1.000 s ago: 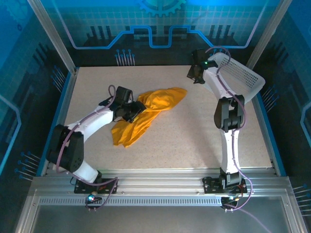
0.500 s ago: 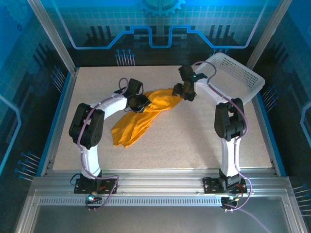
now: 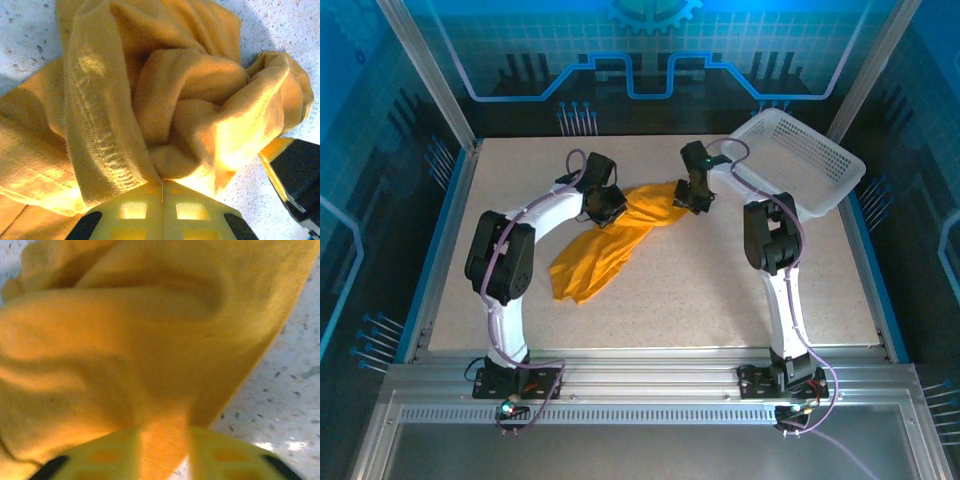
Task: Fold and stack the t-shirts
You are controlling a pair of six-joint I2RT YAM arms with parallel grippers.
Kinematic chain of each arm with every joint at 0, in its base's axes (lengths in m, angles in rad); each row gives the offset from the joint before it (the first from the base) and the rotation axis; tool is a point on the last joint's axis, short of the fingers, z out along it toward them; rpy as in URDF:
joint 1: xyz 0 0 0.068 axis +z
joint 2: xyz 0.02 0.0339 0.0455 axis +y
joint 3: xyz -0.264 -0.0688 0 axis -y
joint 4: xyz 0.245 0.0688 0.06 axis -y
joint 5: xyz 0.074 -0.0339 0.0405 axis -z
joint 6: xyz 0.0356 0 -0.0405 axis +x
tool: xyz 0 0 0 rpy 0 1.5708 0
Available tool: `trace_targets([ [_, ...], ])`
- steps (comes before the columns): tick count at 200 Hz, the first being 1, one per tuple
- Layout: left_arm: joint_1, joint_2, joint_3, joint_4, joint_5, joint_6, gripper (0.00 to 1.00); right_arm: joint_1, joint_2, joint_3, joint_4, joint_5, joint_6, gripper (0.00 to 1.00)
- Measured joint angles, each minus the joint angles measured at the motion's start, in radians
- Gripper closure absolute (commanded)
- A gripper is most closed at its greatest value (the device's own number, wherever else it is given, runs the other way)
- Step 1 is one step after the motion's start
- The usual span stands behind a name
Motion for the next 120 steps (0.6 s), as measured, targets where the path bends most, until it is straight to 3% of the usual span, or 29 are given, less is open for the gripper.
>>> trace_targets([
  [9, 0.0, -0.01, 0.003, -0.004, -0.001, 0.01, 1.0, 0.0, 0.002, 0.0, 0.006, -0.001, 0.009, 1.0],
  [54, 0.004, -0.046, 0.083, -0.019, 0.003, 0.036, 1.0, -0.001, -0.043, 0.0, 0.049, 0.005, 0.038, 1.0],
  [120, 0.042, -0.072, 0.22, -0.004, 0.064, 0.043, 1.0, -0.041, -0.262, -0.01, 0.097, -0.01, 0.061, 0.97],
])
